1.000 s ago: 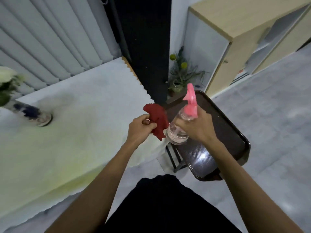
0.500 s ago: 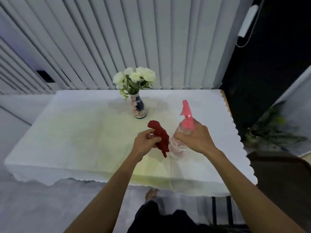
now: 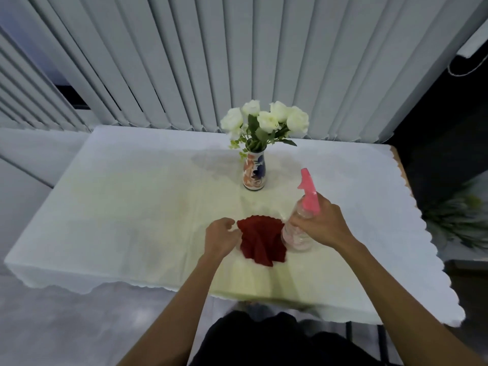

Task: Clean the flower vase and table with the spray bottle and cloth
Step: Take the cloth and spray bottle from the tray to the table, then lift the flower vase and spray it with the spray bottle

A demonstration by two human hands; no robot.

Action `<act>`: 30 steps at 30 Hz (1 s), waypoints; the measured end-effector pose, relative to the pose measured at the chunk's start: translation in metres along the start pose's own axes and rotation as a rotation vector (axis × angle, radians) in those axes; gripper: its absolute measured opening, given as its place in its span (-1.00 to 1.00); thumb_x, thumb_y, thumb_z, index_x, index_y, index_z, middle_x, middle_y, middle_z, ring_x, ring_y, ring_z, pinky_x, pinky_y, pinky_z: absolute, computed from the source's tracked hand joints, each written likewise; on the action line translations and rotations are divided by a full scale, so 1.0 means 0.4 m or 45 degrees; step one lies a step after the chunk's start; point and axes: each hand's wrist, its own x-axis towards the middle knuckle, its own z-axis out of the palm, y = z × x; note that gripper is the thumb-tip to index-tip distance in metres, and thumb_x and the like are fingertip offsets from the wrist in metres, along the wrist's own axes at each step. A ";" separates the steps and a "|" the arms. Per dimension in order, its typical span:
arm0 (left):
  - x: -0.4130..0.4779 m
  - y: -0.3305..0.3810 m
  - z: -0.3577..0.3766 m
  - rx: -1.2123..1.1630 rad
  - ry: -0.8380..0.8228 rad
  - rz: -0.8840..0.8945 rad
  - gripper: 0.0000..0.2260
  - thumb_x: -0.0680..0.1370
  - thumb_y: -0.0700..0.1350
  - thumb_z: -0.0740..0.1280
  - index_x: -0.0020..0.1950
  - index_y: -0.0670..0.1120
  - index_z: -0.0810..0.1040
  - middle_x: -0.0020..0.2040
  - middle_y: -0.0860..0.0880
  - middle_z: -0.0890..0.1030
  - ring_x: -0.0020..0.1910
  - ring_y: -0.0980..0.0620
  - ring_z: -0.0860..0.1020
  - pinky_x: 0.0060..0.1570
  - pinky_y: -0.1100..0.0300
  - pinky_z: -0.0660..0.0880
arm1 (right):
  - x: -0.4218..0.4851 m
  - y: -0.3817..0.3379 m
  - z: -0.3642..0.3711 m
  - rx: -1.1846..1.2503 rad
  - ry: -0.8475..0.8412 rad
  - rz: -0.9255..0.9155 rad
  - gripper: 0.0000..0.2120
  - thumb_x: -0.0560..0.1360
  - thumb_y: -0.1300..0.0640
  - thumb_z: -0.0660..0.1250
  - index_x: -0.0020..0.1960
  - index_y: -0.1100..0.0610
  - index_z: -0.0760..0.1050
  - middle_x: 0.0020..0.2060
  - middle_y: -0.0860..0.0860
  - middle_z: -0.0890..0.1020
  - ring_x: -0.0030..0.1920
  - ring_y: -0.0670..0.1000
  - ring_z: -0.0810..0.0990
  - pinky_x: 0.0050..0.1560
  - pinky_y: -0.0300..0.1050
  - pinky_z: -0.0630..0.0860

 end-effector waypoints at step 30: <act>0.298 0.366 -0.130 -0.017 -0.203 0.712 -0.63 0.42 -0.07 0.58 0.19 -0.10 0.65 0.05 0.03 0.70 -0.07 0.25 0.60 -0.09 0.39 0.47 | 0.019 0.026 -0.015 0.607 0.276 -0.104 -0.86 0.63 -0.07 0.36 0.14 -0.18 0.66 -0.13 -0.02 0.77 -0.11 -0.09 0.75 -0.15 -0.29 0.64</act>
